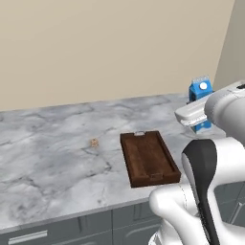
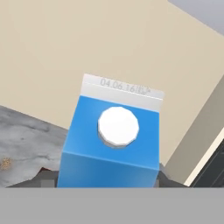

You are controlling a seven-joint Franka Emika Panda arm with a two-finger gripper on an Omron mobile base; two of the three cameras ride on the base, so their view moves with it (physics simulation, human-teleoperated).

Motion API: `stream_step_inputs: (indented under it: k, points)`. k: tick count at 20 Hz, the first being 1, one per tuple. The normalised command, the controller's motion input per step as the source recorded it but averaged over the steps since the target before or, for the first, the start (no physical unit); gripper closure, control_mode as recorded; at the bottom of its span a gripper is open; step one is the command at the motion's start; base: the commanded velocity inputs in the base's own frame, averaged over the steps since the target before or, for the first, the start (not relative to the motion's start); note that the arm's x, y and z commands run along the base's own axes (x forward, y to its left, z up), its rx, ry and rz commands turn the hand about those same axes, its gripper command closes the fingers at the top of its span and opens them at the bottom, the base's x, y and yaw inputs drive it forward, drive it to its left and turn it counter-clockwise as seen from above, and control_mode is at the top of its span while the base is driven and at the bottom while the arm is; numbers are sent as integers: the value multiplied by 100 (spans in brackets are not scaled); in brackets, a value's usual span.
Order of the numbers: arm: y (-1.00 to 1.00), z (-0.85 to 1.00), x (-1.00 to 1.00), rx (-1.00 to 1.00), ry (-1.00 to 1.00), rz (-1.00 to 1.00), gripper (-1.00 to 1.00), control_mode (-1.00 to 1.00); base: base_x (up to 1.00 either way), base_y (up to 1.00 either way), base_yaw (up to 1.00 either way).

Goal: Take out the milk from the fridge and place it on the tray on the counter. Then take the sugar cube near the tray and place it in the tray.

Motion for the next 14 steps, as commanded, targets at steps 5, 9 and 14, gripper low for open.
stream_step_inputs:
  k: [5,9,14]
  points:
    - [0,0,0,0,0,0,100,100,29,7,0]
    - [0,0,0,0,0,0,100,100,54,-7,9]
    - [0,-3,8,0,0,0,100,-100,37,0,2]
